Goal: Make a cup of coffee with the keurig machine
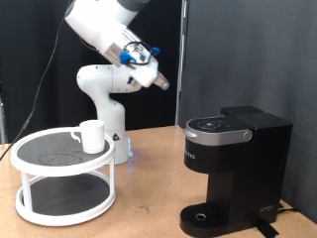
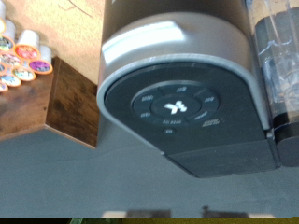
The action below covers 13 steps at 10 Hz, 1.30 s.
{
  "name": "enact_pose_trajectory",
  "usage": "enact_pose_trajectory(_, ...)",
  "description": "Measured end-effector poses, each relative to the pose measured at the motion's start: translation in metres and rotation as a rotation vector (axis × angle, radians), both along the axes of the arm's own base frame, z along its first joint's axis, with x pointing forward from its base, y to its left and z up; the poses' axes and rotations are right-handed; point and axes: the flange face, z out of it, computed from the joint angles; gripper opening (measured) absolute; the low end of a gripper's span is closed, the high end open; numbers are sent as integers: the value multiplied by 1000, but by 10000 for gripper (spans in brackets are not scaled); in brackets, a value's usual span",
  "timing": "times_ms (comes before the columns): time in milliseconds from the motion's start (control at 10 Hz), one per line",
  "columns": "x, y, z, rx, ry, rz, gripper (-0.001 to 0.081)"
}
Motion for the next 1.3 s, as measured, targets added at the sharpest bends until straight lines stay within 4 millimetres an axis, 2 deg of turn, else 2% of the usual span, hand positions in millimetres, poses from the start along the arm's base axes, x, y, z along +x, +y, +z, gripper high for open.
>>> enact_pose_trajectory(100,-10,-4,0,5,-1,-11,0)
enact_pose_trajectory(200,-9,-3,0,4,-1,-8,0)
enact_pose_trajectory(400,-21,-6,-3,47,29,68,0)
enact_pose_trajectory(900,-78,-61,0,95,63,209,0)
enact_pose_trajectory(1100,-95,-84,2,110,43,204,0)
enact_pose_trajectory(1300,-100,-88,4,113,33,195,0)
